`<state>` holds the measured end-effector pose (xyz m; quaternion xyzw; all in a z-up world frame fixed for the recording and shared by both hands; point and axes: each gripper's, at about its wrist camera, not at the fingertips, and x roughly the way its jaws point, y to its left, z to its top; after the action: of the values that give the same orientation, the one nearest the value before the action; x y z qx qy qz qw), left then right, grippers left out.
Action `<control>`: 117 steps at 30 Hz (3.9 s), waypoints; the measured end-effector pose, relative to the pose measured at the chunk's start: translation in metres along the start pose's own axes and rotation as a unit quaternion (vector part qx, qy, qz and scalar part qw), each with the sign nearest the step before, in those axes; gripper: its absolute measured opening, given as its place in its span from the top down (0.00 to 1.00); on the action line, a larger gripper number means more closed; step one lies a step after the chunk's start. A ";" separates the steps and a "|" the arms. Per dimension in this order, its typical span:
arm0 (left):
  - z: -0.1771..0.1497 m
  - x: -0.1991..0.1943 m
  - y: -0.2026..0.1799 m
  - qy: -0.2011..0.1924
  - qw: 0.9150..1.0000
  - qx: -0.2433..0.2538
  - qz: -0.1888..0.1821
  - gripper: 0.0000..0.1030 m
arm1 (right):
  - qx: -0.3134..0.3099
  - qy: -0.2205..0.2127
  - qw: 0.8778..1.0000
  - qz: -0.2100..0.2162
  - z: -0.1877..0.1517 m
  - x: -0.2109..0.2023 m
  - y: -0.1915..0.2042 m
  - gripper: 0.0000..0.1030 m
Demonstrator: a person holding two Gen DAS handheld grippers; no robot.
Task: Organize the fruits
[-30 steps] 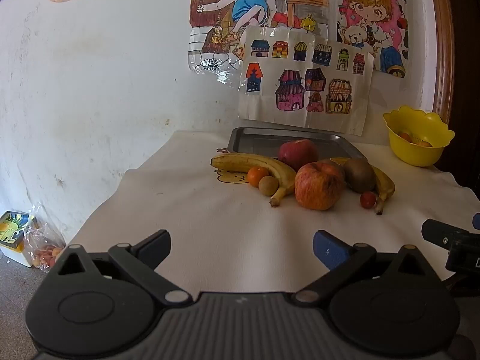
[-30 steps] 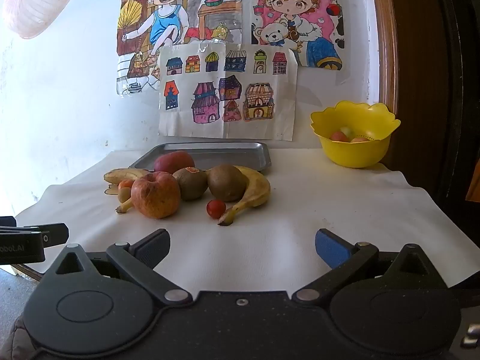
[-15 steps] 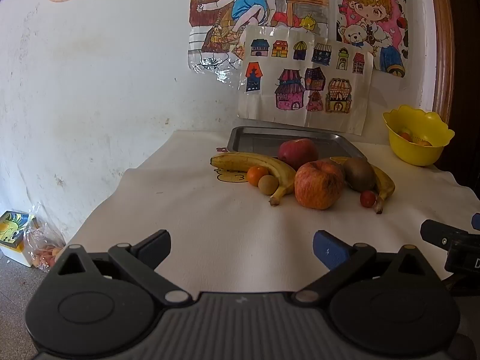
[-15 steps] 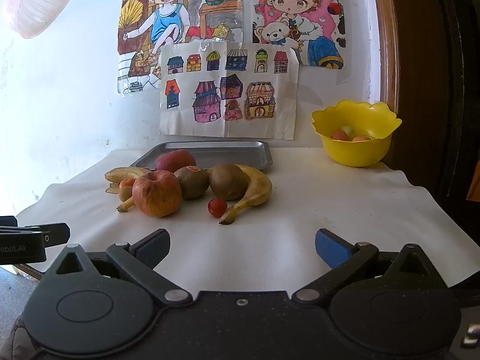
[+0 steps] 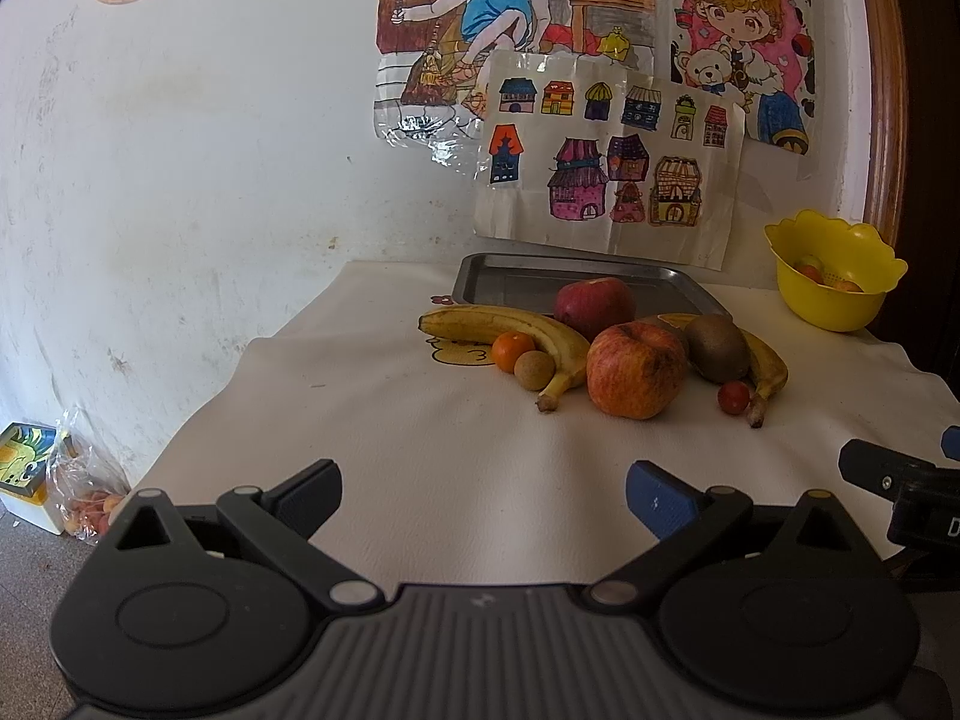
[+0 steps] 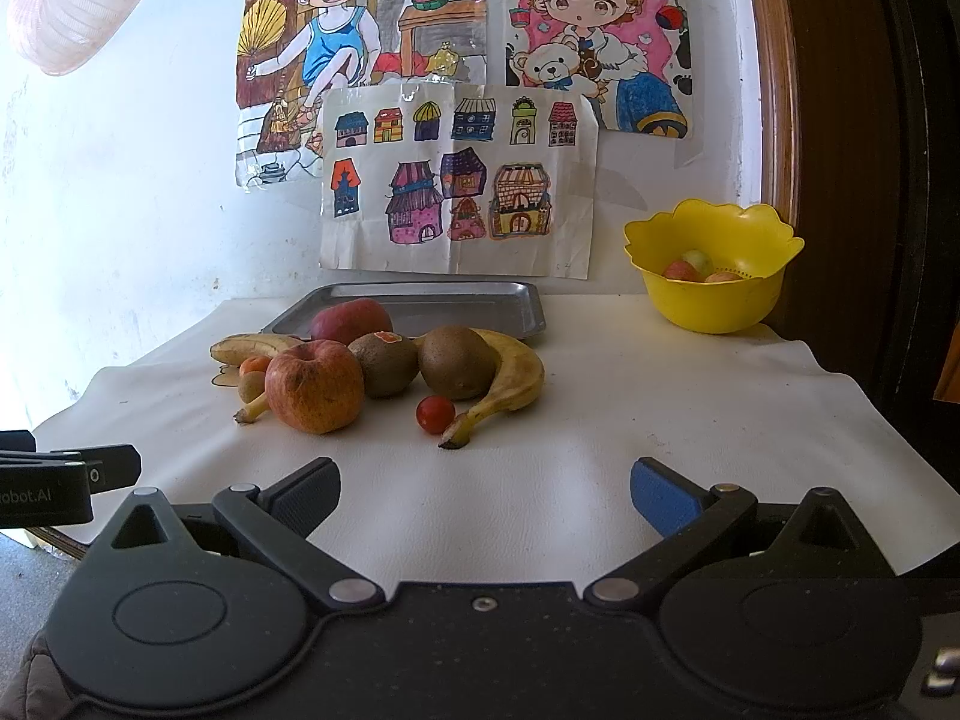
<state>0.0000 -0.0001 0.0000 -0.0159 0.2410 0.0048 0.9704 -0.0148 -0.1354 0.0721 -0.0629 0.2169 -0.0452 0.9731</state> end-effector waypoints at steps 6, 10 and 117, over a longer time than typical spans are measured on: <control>0.000 0.000 0.000 0.000 1.000 0.000 0.000 0.00 | 0.000 0.000 1.000 0.000 0.001 0.000 0.000 0.01; 0.000 0.000 0.000 0.000 1.000 0.000 0.000 0.00 | 0.000 0.000 1.000 0.000 0.001 -0.001 0.000 0.01; 0.077 0.158 -0.066 0.136 0.972 0.064 -0.178 0.22 | -0.220 0.136 0.939 0.225 0.058 0.158 0.007 0.56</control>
<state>0.1767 -0.0636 -0.0036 0.0029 0.3642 -0.1859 0.9126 0.1526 -0.1408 0.0571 -0.2185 0.3605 0.2155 0.8808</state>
